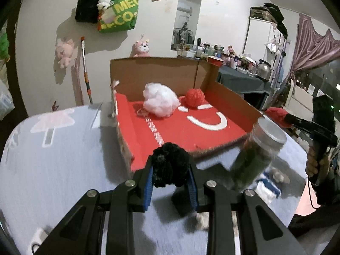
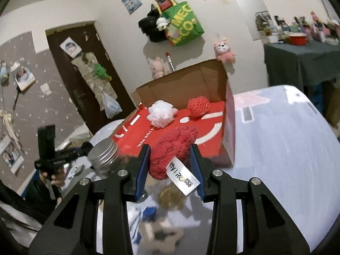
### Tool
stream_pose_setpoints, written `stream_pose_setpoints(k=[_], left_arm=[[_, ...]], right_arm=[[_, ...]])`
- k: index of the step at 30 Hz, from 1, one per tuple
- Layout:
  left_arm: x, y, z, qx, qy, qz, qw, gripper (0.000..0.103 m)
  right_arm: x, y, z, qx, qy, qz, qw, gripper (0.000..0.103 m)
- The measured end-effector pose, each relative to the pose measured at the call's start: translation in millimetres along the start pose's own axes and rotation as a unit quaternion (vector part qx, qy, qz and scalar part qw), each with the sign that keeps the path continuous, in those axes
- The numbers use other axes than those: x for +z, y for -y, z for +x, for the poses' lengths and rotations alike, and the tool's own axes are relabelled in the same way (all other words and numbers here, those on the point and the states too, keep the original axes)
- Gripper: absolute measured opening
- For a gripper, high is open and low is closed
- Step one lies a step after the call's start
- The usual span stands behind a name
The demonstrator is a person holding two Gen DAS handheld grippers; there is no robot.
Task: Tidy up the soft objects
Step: 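Carry the scrunchie and red ball into the box and open both tools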
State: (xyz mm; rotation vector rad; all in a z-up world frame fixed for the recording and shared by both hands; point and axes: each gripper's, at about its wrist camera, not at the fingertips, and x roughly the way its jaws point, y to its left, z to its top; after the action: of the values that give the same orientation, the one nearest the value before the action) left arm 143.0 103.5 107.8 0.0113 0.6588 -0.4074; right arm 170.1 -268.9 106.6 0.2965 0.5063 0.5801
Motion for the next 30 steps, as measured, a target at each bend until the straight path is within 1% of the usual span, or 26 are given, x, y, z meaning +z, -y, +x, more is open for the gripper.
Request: stream_pose_setpoints(k=[7, 11, 12, 15, 16, 18, 22, 25, 27, 30], left_arm=[[35.0, -0.1, 30.8, -0.004, -0.023, 0.003, 0.9997, 0.03], [52.7, 3.1, 51.9, 0.005, -0.04, 0.009, 0.9991, 0.03], [55.8, 3.3, 55.9, 0.005, -0.044, 0.009, 0.999, 0.03], [66.0, 3.0, 75.5, 0.012, -0.07, 0.003, 0.9975, 0.03], [67.5, 3.2, 81.5, 0.016, -0.079, 0.004, 0.9968, 0.03], [72.1, 4.6, 95.9, 0.029, -0.097, 0.009, 0.9948, 0.03], [76.9, 6.7, 118.4, 0.044, -0.128, 0.014, 0.9907, 0.03], [76.3, 6.7, 133.8, 0.065, -0.149, 0.014, 0.9866, 0.03], [74.5, 6.9, 142.4, 0.068, -0.162, 0.015, 0.9843, 0.03], [73.8, 3.3, 158.7, 0.083, -0.181, 0.013, 0.9799, 0.03]], right_arm=[[39.0, -13.1, 47.4, -0.013, -0.033, -0.058, 0.998, 0.036], [58.0, -24.0, 75.4, -0.028, -0.049, -0.092, 0.994, 0.036], [62.6, -26.6, 85.0, -0.028, -0.06, -0.1, 0.993, 0.036], [69.5, -30.0, 109.7, -0.056, -0.088, -0.118, 0.988, 0.036], [70.4, -30.8, 119.5, -0.068, -0.101, -0.125, 0.985, 0.036], [70.3, -32.3, 137.1, -0.109, -0.122, -0.14, 0.977, 0.036], [67.8, -29.8, 174.6, -0.156, -0.184, -0.156, 0.958, 0.036], [63.1, -23.1, 195.3, -0.179, -0.219, -0.161, 0.945, 0.036], [61.4, -17.2, 208.8, -0.192, -0.243, -0.161, 0.937, 0.036], [59.2, -8.7, 221.5, -0.206, -0.267, -0.156, 0.928, 0.036]])
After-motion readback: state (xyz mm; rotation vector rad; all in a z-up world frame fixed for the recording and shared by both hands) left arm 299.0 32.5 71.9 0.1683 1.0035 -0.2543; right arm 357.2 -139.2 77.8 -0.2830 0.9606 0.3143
